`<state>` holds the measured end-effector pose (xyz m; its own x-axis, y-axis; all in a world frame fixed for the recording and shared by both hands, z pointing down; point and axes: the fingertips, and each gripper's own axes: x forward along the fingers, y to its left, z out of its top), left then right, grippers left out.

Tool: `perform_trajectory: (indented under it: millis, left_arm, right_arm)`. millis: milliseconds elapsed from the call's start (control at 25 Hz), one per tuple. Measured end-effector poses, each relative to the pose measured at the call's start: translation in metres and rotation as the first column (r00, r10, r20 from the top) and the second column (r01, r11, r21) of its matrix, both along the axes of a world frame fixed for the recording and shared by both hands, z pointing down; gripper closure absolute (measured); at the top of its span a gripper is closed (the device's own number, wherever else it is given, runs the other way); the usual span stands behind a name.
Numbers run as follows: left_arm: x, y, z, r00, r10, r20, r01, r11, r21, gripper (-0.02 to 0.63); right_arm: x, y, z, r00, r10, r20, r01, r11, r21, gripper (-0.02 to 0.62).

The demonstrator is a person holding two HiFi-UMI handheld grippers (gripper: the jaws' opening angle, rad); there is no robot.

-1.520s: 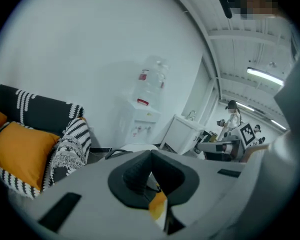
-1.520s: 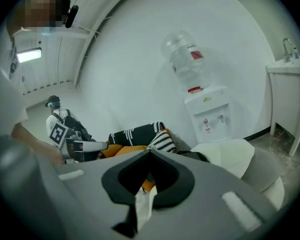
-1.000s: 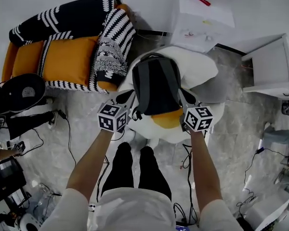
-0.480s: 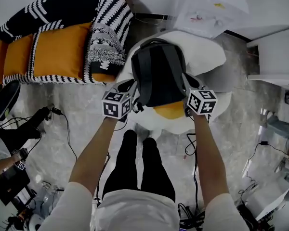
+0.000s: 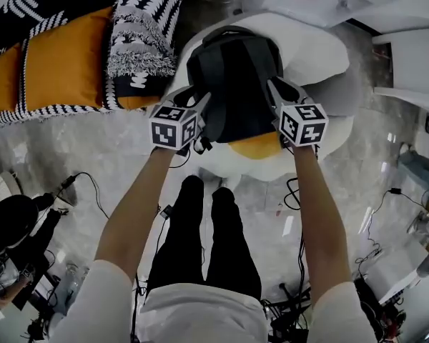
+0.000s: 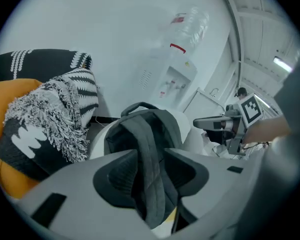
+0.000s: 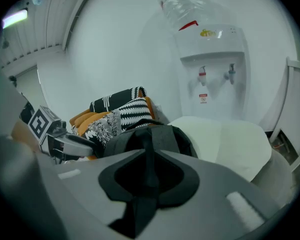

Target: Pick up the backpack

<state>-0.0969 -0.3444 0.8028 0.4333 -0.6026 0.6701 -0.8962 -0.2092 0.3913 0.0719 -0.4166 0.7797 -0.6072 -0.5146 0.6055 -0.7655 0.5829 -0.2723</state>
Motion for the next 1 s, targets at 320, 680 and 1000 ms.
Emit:
perform_trajectory:
  millis: [320,680,1000]
  left_arm:
    - [0.013,-0.019,0.026,0.998,0.067,-0.011,-0.067,0.998,-0.012,0.377]
    - [0.022,-0.034,0.029,0.996,0.057,-0.063,-0.056,0.998,0.007,0.366]
    - [0.02,-0.033,0.034,0.995,0.047,-0.093,-0.047,0.999,0.006,0.365]
  right_arm:
    - [0.013,-0.025,0.032,0.997,0.018,-0.081,-0.018,1.0,0.007,0.445]
    - [0.003,-0.042,0.051,0.991,-0.066,-0.12,0.066,0.998,-0.003,0.279]
    - [0.0,-0.05,0.071,0.987,-0.104,-0.123,0.101,0.994,-0.029,0.232]
